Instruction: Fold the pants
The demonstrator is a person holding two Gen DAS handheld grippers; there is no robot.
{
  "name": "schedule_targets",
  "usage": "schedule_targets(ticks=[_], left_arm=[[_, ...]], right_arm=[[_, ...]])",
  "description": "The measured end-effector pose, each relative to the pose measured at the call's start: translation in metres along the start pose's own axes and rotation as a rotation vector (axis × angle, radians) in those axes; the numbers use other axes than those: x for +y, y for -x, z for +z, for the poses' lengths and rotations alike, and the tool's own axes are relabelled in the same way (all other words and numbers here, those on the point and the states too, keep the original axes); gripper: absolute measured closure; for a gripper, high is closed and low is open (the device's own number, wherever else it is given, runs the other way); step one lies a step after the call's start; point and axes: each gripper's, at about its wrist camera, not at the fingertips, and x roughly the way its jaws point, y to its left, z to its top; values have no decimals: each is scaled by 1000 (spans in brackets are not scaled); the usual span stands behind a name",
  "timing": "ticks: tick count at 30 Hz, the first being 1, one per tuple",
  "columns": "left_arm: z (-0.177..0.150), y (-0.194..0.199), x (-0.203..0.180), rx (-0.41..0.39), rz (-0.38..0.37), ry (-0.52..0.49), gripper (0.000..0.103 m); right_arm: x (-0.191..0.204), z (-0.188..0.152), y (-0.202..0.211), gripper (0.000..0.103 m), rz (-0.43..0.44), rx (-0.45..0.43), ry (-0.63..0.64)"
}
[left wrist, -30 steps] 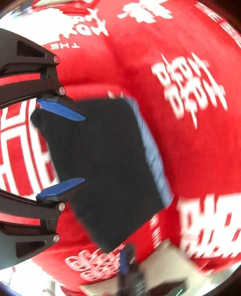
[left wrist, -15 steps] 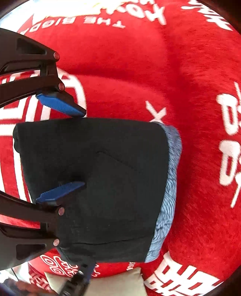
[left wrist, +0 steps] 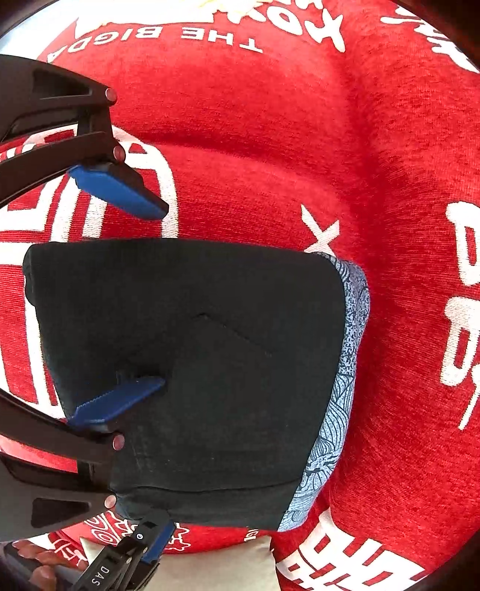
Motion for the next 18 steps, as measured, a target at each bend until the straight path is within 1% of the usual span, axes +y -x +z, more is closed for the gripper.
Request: schedule_targets(ticks=[3,5,9,13,18], left_arm=[[-1,1,0,1,0,6,16],[-3,7,-2,-7,10,-7,16],[-6,11,-7,-16,28,-21,16],[-6,13,-7,-14,34,-13,16],[-7,15,-12,-27,56,-34,16]], right_arm=[[-5,-2,-5,41,16,12,-59],[-11,-5,-5,41,30,13,-80],[-13,-10,-2,41,12,9,-51],[-15,-16,0,39,5,13,-59],[-12,-28,7,38,-4,22,-37]])
